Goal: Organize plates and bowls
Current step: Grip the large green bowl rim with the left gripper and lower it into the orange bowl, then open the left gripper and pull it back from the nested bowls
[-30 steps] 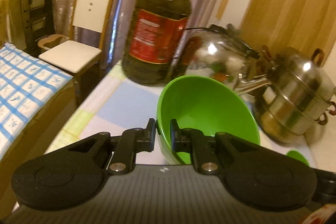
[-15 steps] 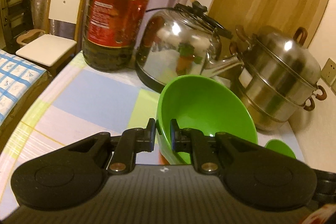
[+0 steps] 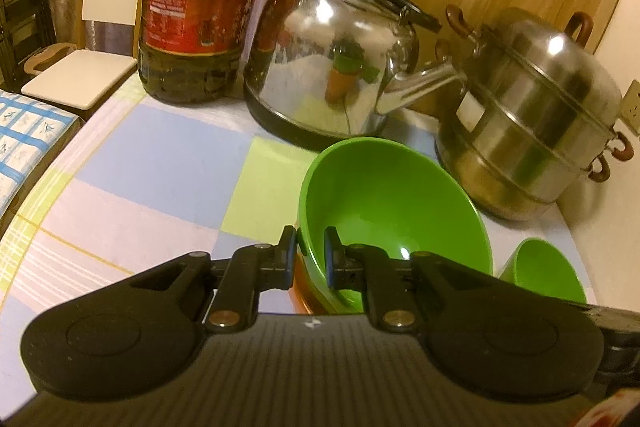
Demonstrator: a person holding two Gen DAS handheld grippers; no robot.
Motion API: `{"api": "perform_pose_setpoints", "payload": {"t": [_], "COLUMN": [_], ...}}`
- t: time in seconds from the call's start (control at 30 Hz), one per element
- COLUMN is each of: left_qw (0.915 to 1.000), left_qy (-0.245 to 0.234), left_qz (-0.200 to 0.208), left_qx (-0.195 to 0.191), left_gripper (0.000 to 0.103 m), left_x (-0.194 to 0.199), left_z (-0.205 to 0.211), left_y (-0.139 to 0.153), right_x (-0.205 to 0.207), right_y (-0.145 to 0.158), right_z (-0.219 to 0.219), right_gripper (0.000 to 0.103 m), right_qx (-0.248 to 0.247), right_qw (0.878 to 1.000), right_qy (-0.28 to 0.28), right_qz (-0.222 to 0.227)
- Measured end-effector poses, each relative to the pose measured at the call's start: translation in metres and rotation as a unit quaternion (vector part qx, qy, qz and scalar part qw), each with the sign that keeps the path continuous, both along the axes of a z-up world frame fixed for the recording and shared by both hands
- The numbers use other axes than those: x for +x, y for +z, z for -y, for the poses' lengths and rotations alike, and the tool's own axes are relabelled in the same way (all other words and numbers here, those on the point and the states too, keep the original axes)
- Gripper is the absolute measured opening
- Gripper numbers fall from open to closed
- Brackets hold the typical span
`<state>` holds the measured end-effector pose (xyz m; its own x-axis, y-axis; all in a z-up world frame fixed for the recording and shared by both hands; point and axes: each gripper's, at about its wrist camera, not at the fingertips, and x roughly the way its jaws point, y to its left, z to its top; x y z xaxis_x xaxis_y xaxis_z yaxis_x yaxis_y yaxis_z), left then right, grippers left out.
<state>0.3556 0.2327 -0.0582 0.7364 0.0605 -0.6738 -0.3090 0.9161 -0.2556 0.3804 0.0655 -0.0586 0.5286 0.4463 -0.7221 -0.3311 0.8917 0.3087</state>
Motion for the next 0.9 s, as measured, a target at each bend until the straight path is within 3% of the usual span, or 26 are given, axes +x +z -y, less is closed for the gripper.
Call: {"api": "perform_pose_setpoints", "payload": {"t": [0.53, 0.7, 0.9], "left_qw": [0.9997, 0.9998, 0.9999], "left_qy": [-0.005, -0.001, 0.008], "left_qz": [-0.023, -0.018, -0.015], "left_qx": [-0.003, -0.002, -0.004], "left_gripper": [0.012, 0.012, 0.012], "left_x": [0.004, 0.004, 0.003], "left_z": [0.001, 0.0, -0.002], "left_y": [-0.013, -0.012, -0.011], "right_x": [-0.004, -0.002, 0.002], "right_y": [-0.009, -0.01, -0.008], "right_z": [-0.012, -0.009, 0.0], "right_gripper": [0.025, 0.025, 0.025], "right_qx": [-0.066, -0.07, -0.042], "right_qw": [0.997, 0.997, 0.999], "right_qy": [0.025, 0.022, 0.008], "right_qz": [0.026, 0.027, 0.023]}}
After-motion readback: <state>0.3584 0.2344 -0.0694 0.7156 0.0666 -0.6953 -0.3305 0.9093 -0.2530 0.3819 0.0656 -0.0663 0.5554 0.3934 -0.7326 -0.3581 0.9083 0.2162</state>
